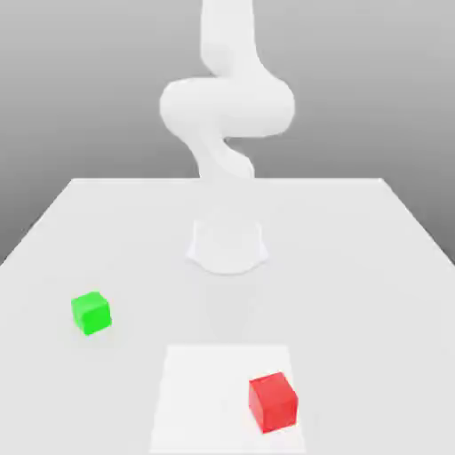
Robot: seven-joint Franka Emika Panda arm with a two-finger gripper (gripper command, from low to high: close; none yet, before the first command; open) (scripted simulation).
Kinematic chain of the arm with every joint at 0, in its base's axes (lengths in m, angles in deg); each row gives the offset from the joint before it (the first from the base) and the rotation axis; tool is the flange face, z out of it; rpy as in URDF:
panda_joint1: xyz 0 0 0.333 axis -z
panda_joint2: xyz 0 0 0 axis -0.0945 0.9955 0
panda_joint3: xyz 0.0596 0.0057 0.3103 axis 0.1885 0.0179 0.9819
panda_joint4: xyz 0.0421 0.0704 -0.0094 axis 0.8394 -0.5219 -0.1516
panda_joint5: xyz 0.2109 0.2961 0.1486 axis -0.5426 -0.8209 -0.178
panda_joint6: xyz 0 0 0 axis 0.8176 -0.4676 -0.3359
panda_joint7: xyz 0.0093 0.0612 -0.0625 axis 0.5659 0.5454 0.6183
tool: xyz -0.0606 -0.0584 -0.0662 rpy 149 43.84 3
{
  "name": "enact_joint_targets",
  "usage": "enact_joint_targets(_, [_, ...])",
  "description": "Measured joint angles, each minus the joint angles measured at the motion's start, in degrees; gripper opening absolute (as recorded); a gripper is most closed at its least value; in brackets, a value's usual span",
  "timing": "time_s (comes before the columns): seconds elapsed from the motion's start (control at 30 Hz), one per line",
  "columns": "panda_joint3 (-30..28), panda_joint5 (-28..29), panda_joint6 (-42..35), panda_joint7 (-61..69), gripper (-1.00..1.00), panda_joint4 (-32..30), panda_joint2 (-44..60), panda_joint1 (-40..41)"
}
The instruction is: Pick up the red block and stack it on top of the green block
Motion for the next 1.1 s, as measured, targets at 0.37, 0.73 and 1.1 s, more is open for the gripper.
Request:
enact_joint_targets(0.37, [0.24, -0.89, 10.42, 5.99, 0.0, -6.94, 23.21, -3.22])
enact_joint_targets(0.73, [1.48, 0.24, 20.69, 10.47, 0.0, -13.78, 46.05, -5.43])
enact_joint_targets(1.1, [1.09, 1.47, 31.2, 10.14, -1.0, -12.9, 59.7, -5.84])
